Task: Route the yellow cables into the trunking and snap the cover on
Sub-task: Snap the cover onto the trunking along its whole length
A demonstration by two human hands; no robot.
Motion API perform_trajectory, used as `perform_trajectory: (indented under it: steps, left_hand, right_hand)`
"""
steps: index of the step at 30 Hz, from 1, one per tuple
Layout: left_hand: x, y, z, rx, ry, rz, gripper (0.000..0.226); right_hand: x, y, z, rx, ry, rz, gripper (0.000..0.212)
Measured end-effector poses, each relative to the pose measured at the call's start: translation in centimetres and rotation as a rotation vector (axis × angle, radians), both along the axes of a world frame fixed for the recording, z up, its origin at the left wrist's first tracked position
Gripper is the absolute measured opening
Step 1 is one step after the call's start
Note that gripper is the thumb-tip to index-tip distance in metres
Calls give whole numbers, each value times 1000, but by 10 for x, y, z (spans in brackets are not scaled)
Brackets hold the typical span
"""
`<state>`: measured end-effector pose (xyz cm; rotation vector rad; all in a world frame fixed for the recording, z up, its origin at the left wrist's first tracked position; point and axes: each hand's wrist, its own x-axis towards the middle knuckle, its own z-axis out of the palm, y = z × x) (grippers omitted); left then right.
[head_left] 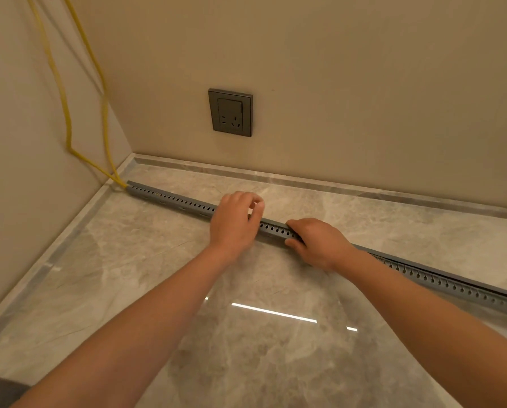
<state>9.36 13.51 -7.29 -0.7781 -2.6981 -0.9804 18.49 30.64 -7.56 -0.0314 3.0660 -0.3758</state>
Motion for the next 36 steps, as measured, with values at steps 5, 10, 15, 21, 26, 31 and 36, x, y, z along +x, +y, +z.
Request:
perform_trajectory:
  steps: [5, 10, 15, 21, 26, 31, 36]
  left_hand:
    - [-11, 30, -34, -270, 211, -233, 34]
    - [-20, 38, -46, -202, 370, -234, 40]
    - [-20, 40, -51, -141, 367, -216, 40]
    - [-19, 41, -51, -160, 331, -165, 48]
    - [-17, 39, -45, -184, 263, -179, 47]
    - [-11, 33, -35, -356, 217, -216, 43]
    - [12, 23, -29, -240, 135, -80, 24]
  right_hand:
    - [-1, -5, -6, -17, 34, -77, 29]
    - [3, -11, -18, -9, 101, -128, 30]
    - [5, -11, -27, -7, 159, -134, 30]
    - [2, -13, -30, 13, 185, -117, 41]
    - [1, -8, -24, -45, 125, -127, 31]
    - [3, 6, 2, -117, -74, -158, 31]
    - [24, 25, 18, -170, -255, -284, 31]
